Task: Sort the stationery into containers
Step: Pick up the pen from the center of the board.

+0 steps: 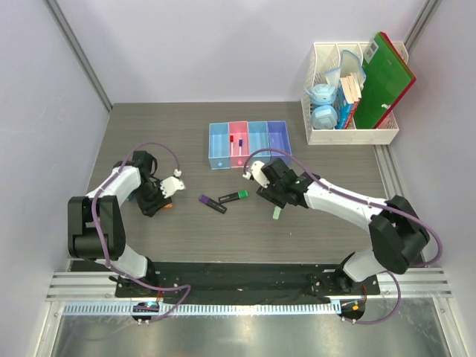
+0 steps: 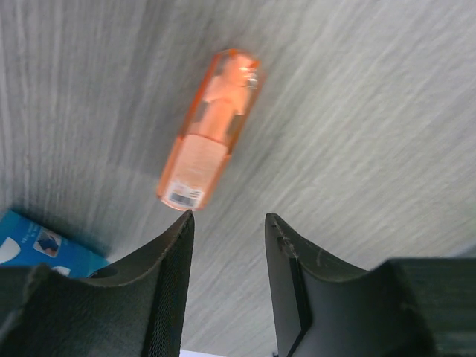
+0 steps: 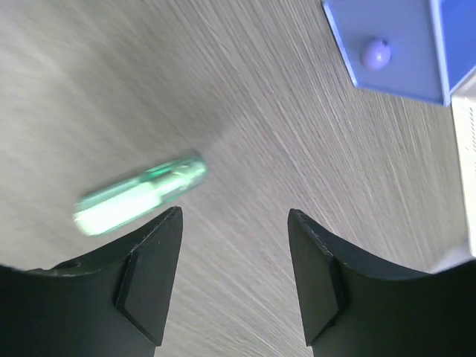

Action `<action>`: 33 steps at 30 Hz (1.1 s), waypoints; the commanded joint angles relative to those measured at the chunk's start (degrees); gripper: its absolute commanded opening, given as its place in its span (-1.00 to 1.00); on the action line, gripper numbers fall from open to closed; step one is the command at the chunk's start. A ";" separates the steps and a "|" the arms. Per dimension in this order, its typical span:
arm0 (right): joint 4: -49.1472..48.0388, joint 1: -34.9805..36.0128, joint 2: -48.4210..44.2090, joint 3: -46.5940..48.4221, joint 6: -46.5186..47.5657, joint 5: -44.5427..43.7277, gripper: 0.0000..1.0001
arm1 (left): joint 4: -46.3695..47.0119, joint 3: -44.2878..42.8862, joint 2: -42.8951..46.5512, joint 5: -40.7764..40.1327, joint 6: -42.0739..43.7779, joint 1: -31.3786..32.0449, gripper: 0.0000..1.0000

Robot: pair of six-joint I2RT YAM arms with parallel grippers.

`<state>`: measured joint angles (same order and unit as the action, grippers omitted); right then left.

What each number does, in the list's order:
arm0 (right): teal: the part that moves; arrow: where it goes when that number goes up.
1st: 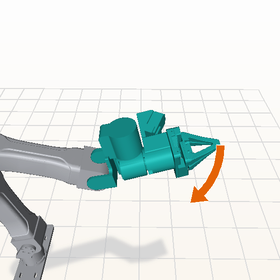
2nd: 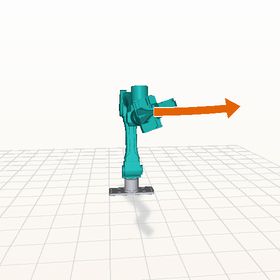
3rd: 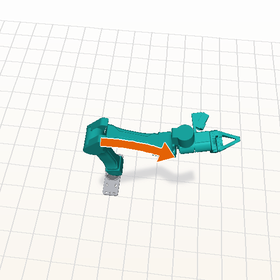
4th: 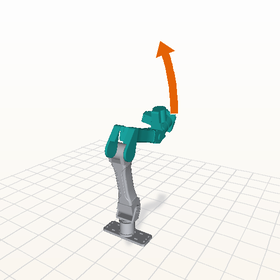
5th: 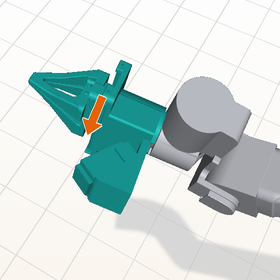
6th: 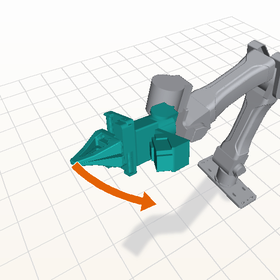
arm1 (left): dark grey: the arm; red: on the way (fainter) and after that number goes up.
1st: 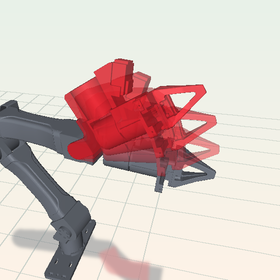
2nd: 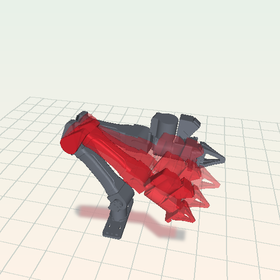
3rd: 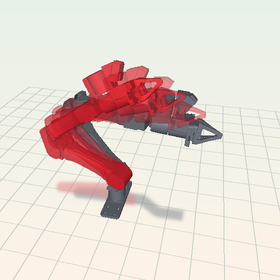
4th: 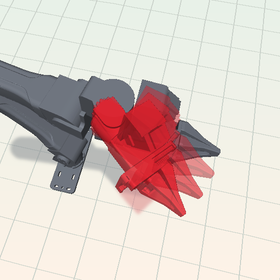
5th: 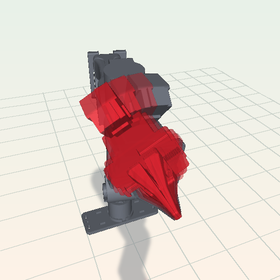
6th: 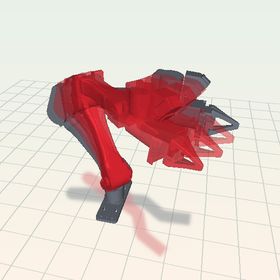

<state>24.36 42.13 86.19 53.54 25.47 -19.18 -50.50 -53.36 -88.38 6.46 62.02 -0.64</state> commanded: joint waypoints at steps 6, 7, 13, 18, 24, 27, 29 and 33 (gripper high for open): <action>12.73 -0.03 -4.89 4.38 -4.64 16.01 0.28 | 5.23 -1.92 -1.89 2.86 6.18 -1.03 -0.07; 13.08 -0.03 -4.81 4.73 -4.73 16.36 0.28 | 5.41 -1.92 -2.15 2.86 6.79 -0.94 -0.05; 15.54 -0.03 -3.58 5.79 -5.43 18.48 0.29 | 2.69 -4.20 -5.31 3.73 7.24 -0.85 0.02; 15.81 -0.38 -2.87 6.05 -7.97 21.55 0.29 | 2.33 -3.24 -5.66 4.35 8.82 -0.85 0.09; 12.03 -5.02 -2.70 5.88 -16.06 22.86 0.27 | 3.83 -3.41 -9.70 3.21 8.21 -0.59 -0.25; 9.49 -10.90 -3.05 4.65 -21.16 25.84 0.26 | 3.30 -4.03 -12.08 2.25 7.85 -0.06 -0.86; 8.69 -12.94 -3.22 4.30 -24.06 27.00 0.25 | 2.87 -4.46 -12.95 1.63 7.07 -0.06 -1.00; 7.98 -14.80 -4.45 3.15 -26.88 29.37 0.25 | -0.29 -5.78 -12.35 3.03 6.28 0.03 -1.00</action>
<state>34.92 27.90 83.92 57.30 4.29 6.00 -48.86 -59.42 -98.28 7.57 69.10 -0.82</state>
